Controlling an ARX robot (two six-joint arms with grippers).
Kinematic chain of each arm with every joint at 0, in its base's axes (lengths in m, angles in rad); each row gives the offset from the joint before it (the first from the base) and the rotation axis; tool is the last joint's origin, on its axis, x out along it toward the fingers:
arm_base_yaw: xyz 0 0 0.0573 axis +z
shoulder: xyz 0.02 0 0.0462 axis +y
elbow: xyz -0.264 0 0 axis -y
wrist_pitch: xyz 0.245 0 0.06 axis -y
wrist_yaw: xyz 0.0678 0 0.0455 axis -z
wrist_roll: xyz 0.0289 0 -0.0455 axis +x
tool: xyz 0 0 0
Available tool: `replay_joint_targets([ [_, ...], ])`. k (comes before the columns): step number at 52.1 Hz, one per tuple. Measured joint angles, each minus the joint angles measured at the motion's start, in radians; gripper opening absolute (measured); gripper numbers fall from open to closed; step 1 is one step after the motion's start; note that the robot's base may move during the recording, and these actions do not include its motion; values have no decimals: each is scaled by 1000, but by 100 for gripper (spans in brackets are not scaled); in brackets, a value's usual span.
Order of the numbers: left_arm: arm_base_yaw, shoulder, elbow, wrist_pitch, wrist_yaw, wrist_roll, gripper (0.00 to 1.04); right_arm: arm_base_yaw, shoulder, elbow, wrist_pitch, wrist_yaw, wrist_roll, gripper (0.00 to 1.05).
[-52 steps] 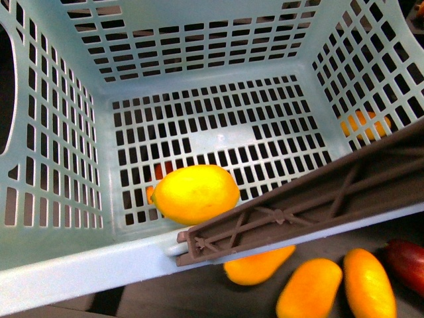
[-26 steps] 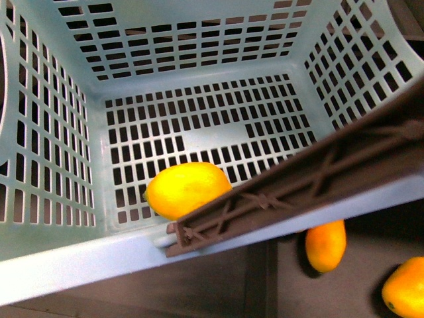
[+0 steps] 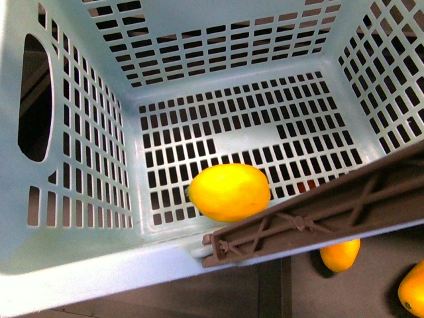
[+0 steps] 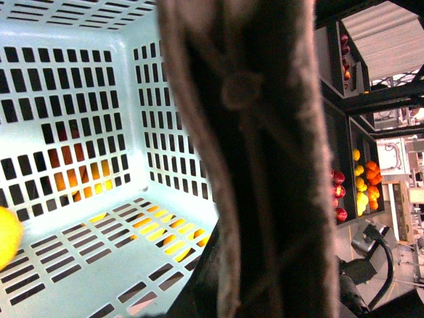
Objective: Pick lemon and mango into basket
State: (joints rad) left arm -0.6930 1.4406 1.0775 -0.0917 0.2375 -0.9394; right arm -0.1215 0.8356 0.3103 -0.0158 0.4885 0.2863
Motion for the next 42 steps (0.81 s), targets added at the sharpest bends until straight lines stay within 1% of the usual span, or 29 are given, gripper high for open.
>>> replay_joint_targets([
  [1,0,0,0,0,2,-6,4,-51,34,1,21,-53,4,96],
  [5,-4,0,0,0,0,-7,4,-186,145,6,105,-210,-19,96],
  [7,-5,0,0,0,-1,-6,4,-235,191,7,145,-253,-37,96],
  [15,2,0,0,0,-19,-5,4,-463,448,23,355,-377,-239,96],
  [21,1,0,0,0,-10,-2,4,-603,631,60,449,-443,-326,96],
  [25,1,0,0,0,-5,-2,4,-680,742,93,504,-436,-344,96],
  [28,1,0,0,0,-5,-2,4,-740,821,130,510,-430,-319,96],
  [29,1,0,0,0,-5,-2,4,-764,854,144,517,-419,-294,96],
  [34,1,0,0,0,-5,-2,4,-826,962,189,547,-378,-181,96],
  [42,1,0,0,0,-8,-3,4,-871,1074,238,566,-357,14,96],
])
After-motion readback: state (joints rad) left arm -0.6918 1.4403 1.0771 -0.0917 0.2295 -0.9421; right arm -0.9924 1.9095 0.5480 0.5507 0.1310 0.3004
